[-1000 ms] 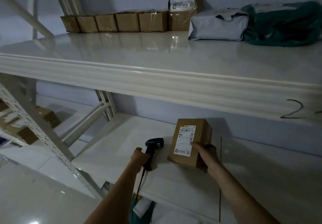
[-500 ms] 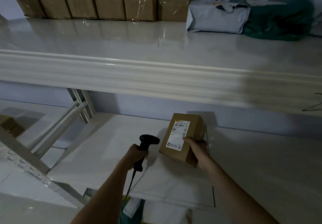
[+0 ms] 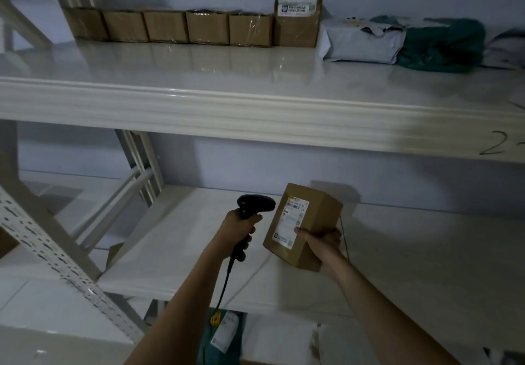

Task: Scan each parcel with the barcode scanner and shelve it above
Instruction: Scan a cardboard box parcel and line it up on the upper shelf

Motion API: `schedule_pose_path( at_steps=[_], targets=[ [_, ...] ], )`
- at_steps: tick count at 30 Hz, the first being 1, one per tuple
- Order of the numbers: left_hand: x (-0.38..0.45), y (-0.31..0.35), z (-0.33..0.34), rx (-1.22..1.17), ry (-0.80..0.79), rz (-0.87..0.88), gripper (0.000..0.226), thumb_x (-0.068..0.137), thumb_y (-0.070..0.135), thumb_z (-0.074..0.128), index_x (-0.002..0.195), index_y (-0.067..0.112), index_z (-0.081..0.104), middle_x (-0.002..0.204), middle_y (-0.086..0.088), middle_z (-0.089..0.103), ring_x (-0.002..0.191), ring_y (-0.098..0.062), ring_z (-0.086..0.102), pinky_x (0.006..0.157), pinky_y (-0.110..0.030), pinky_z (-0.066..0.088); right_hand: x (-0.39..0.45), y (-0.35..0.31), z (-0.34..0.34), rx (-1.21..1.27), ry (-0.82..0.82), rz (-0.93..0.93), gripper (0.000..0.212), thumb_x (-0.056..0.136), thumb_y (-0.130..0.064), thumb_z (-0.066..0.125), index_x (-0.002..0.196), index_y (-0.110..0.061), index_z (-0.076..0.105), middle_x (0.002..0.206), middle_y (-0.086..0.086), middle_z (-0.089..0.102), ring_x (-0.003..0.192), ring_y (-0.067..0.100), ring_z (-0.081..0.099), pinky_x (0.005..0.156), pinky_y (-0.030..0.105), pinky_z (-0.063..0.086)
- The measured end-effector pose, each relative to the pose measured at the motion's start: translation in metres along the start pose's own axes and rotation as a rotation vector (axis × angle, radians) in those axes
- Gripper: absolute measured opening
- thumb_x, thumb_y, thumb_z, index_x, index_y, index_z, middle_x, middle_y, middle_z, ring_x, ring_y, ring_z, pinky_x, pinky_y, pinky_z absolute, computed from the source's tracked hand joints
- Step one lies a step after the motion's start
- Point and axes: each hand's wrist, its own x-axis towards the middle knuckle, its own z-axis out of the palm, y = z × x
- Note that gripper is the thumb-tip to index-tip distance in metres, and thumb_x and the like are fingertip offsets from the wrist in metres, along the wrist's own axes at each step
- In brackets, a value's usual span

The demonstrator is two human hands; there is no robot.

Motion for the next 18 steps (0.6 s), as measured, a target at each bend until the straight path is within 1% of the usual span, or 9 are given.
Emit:
schedule_pose_path(
  at_steps=[5,8,10,14,18],
  targets=[
    [-0.009,0.009,0.002,0.050,-0.018,0.021,0.020,0.084,0.026,0.064,0.094,0.009,0.064,0.061,-0.003,0.055,0.044,-0.016,0.045,0.045,-0.026,0.038,-0.014,-0.002,0.000,-0.025,-0.022,-0.031,0.120,0.059,-0.044,0.093,0.147,-0.019,0.015,0.144,0.010,0.036,0.125,0.031,0.050,0.097,0.053,0.053],
    [-0.011,0.016,0.000,0.096,-0.034,0.019,0.022,0.082,0.027,0.064,0.093,0.009,0.065,0.059,-0.002,0.056,0.044,-0.016,0.046,0.045,-0.025,0.039,-0.021,-0.005,0.001,-0.042,-0.043,-0.055,0.117,0.063,-0.039,0.091,0.148,-0.019,0.012,0.143,0.010,0.032,0.124,0.030,0.049,0.095,0.049,0.053],
    [-0.011,0.019,-0.002,0.120,-0.040,0.023,0.023,0.080,0.028,0.064,0.093,0.008,0.065,0.058,-0.001,0.057,0.045,-0.015,0.047,0.046,-0.025,0.041,-0.024,-0.007,0.002,-0.049,-0.045,-0.070,0.116,0.066,-0.036,0.091,0.148,-0.018,0.011,0.143,0.010,0.030,0.125,0.030,0.047,0.096,0.049,0.052],
    [-0.013,0.022,-0.004,0.149,-0.049,0.024,0.022,0.078,0.028,0.063,0.090,0.009,0.065,0.056,0.000,0.056,0.044,-0.014,0.047,0.045,-0.025,0.041,-0.025,-0.009,0.002,-0.062,-0.057,-0.072,0.114,0.067,-0.036,0.090,0.148,-0.019,0.012,0.144,0.010,0.028,0.126,0.030,0.046,0.097,0.048,0.051],
    [-0.013,0.023,-0.006,0.154,-0.059,0.023,0.023,0.078,0.027,0.063,0.092,0.008,0.065,0.058,-0.001,0.056,0.044,-0.015,0.046,0.046,-0.025,0.040,-0.024,-0.011,0.001,-0.071,-0.069,-0.071,0.112,0.067,-0.036,0.090,0.146,-0.017,0.013,0.144,0.011,0.029,0.126,0.030,0.046,0.098,0.048,0.050]
  ],
)
